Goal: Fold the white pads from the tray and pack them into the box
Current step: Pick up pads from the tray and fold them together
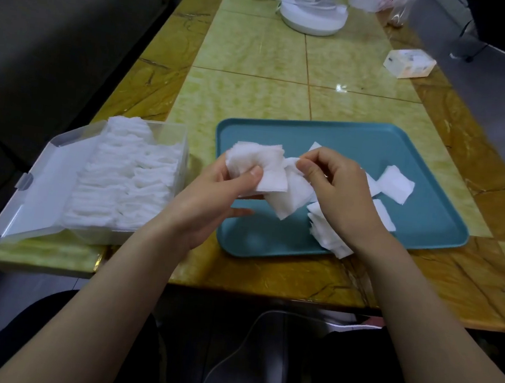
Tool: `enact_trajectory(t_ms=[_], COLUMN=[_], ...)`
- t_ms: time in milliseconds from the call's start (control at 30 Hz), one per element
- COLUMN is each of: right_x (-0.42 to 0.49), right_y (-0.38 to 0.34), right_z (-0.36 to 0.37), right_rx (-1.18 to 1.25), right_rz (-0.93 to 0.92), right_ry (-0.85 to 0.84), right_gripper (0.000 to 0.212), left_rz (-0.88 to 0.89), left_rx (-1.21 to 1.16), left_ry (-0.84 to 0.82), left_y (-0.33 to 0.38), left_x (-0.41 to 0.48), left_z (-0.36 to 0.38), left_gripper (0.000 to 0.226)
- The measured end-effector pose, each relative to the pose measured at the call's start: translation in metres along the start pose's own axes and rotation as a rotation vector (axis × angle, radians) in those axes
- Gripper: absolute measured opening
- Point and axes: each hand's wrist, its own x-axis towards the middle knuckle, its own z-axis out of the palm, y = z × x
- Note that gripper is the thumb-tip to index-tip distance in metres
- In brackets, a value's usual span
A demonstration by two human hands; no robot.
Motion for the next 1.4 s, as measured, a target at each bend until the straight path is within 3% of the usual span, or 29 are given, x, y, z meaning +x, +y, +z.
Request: enact_trajectory(t_ms=[200,367,667,833,1033,1133,1267,1400], right_x=[0.005,0.004,-0.002,-0.002,0.003,0.001,-0.003,-0.003], right_y=[-0.001,-0.009,-0.012,-0.01,-0.002,0.001,0.0,0.001], right_z=[-0.006,0.001,0.008,0.011,0.008,0.013,0.019,0.02], right_rx=[0.254,0.551,0.346,0.31,0.324,0.364,0.159,0.202], right_rz=[0.173,0.305,0.208,0.143,0.295,0.379,0.248,0.232], right_ry=[0.169,-0.024,-0.234,-0.151,-0.091,-0.165,-0.185,-0.184], right_gripper=[0.015,0.009,0.041,0.013,0.013,0.022,0.046,0.052], left_rz=[0.065,0.116,0.11,0.108,0.092,0.096,0.196,0.212], left_rx=[0.098,0.047,0.094,0.134,0.151,0.199,0.431,0.368], left_ry=[0.131,0.228,0.231,0.264,0.307,0.304,0.374,0.325], left_y=[-0.001,0.001,0.0,-0.001,-0.003,-0.005,-0.007,-0.001], left_x=[0.0,0.001,0.0,0.002,0.004,0.005,0.007,0.002], left_z=[0.001,0.0,0.002,0.001,-0.001,0.0,0.001,0.005], left_gripper=[0.027,0.027,0.026,0.032,0.027,0.026,0.011,0.01])
